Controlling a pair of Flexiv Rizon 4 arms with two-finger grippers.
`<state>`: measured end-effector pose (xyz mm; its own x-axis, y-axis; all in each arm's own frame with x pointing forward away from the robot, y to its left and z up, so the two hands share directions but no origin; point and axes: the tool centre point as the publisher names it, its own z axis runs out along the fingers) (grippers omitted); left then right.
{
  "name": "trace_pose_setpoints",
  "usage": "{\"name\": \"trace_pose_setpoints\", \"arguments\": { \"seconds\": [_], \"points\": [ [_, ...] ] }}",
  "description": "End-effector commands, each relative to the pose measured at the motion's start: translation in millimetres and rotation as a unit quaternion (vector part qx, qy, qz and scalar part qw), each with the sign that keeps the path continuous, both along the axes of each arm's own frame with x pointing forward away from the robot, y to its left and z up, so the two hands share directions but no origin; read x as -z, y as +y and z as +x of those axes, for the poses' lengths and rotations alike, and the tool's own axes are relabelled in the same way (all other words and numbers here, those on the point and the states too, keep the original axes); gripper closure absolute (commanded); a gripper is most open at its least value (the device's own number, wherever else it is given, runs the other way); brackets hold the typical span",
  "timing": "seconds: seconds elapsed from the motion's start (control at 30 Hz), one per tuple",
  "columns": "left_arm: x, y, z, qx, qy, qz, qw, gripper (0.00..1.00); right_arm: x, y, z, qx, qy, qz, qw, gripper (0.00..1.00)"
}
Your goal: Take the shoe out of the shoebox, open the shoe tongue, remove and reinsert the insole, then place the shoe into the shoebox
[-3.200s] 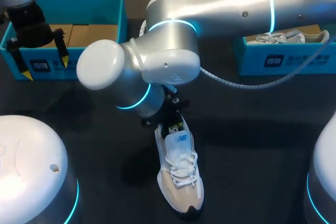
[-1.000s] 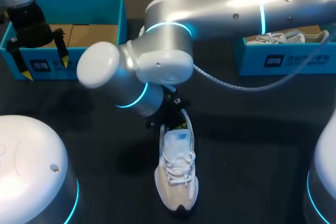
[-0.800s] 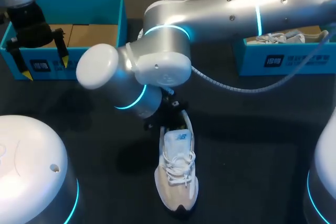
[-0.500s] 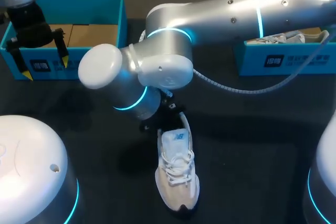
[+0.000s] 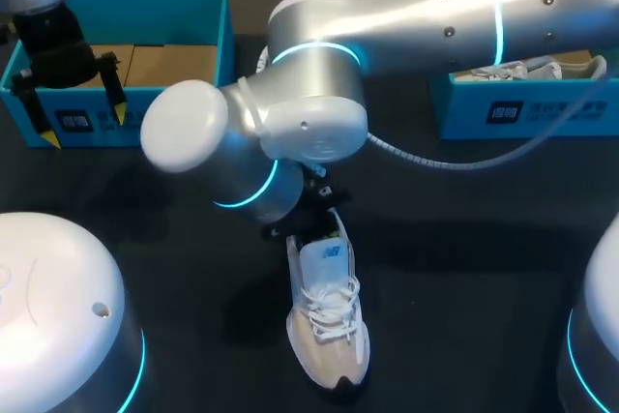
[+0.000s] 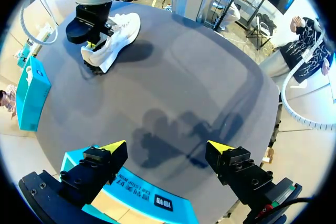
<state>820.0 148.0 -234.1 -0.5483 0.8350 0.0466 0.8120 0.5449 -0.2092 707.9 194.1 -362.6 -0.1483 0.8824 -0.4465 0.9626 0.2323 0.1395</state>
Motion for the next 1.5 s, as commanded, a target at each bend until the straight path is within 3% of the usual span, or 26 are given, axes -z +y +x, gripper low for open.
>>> {"name": "trace_pose_setpoints", "arguments": {
  "seconds": [0.03, 0.43, 0.73, 0.83, 1.17, 1.5],
  "points": [
    [-0.6, 0.4, -1.2, 0.000, -0.002, 0.001, 1.000, 0.00, 9.9, -6.6, 2.2, -0.002, 0.006, 0.012, 1.000, 1.00],
    [-0.6, 0.4, -1.2, 0.000, -0.002, 0.001, 1.000, 0.00, 32.1, -8.8, 5.1, 0.005, 0.019, 0.005, 1.000, 1.00],
    [-0.6, 0.4, -1.2, 0.000, -0.002, 0.001, 1.000, 0.00, 38.3, 2.6, -0.2, -0.004, 0.032, 0.046, 0.998, 1.00],
    [-0.6, 0.4, -1.2, 0.000, -0.002, 0.001, 1.000, 0.00, 33.8, 5.9, -3.5, -0.003, 0.034, 0.045, 0.998, 1.00],
    [-0.6, 0.4, -1.2, 0.000, -0.002, 0.001, 1.000, 0.00, -8.0, -0.8, -2.4, -0.006, 0.003, 0.035, 0.999, 1.00],
    [-0.6, 0.4, -1.2, 0.000, -0.002, 0.001, 1.000, 0.00, -0.6, 7.1, 9.6, -0.039, -0.009, 0.094, 0.995, 1.00]
  ]
}}
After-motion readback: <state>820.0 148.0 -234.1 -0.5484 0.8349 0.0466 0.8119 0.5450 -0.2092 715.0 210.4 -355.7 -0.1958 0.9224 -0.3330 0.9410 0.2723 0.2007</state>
